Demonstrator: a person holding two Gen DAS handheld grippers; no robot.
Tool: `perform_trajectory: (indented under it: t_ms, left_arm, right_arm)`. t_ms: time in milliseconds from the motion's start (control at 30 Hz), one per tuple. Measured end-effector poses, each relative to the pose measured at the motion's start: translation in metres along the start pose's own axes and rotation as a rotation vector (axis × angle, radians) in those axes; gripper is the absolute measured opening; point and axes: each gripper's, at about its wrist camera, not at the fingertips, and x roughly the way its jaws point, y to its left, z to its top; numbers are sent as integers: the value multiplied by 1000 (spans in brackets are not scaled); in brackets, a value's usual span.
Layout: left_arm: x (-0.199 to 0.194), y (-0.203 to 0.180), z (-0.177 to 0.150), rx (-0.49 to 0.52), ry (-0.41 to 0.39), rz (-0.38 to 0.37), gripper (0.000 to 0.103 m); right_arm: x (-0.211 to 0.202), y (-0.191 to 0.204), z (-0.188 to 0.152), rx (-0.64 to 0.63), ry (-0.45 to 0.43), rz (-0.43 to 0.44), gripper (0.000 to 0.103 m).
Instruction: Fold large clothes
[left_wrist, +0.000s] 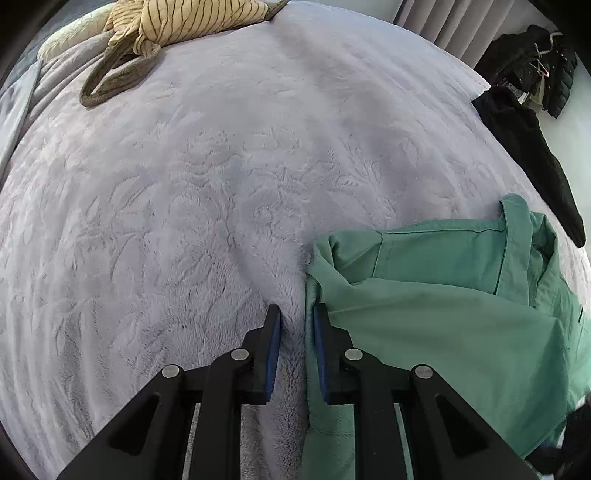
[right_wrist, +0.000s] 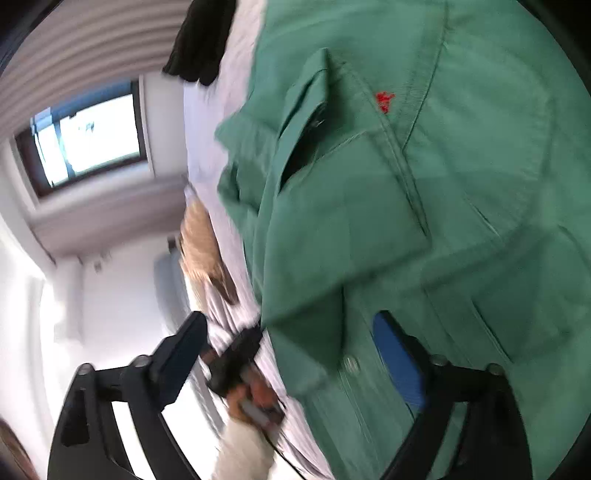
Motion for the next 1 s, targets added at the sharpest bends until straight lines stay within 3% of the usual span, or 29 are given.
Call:
perform_trajectory:
  t_ms: [33,67,100,133,200,267,300,333,367,433,467,500,533,567,600,767,867,1000]
  left_arm:
    - [1,-1,0,7,-3,8,19]
    - [2,-2,1,12,-5,14,19]
    - [2,-5,0,14,-7,18,19]
    - [1,-6,-1,16,-9,21,19]
    - [1,-9,-1,20,-13,21,19]
    - [2,-9,-3,15,-19,14,19]
    - [1,-7,-4,12,-22,14,19]
    - [0,-5,-4,8,-25,15,19]
    - [-5,-2,-5,5,-31,20,19]
    - [-19,1,-8,18,-61,68,19]
    - [-30,5,-10,31,-76,84,20]
    - [-37,8,-13,39,-81,79,39]
    - [-47,13,-18,49,-81,67,81]
    - [-61,18,-26,59,-100,69,96]
    - [-72,21,-34,72,-124,81,103]
    - [-104,19,-84,189,-96,97,103]
    - [-105,1,-119,289,-57,103,103]
    - [-86,-22,-145,327,-6,121,103]
  right_arm:
    - [-2,-7,8,34,-10,-10,47]
    - [-2,-8,11,41,-14,-39,8]
    - [-6,2,14,-12,-33,-97,5]
    - [-10,17,13,-105,-50,-145,5]
    - [-25,65,-1,-421,-94,-286,5]
    - [-38,84,-13,-588,-108,-401,5]
    - [-41,84,-14,-618,-99,-450,6]
    - [-41,76,-11,-639,-81,-553,8]
    - [-43,67,-5,-628,-76,-634,16]
    - [-53,45,11,-526,-75,-753,26]
    - [-63,36,16,-462,-78,-728,28]
    - [-78,30,17,-404,-93,-654,38]
    - [-89,28,14,-387,-99,-613,47]
    - [-94,28,9,-390,-92,-588,59]
    - [-96,28,1,-404,-68,-556,60]
    - [-83,30,-33,-448,72,-462,60]
    - [-69,29,-36,-430,52,-438,60]
    - [-59,24,-12,-340,-13,-393,60]
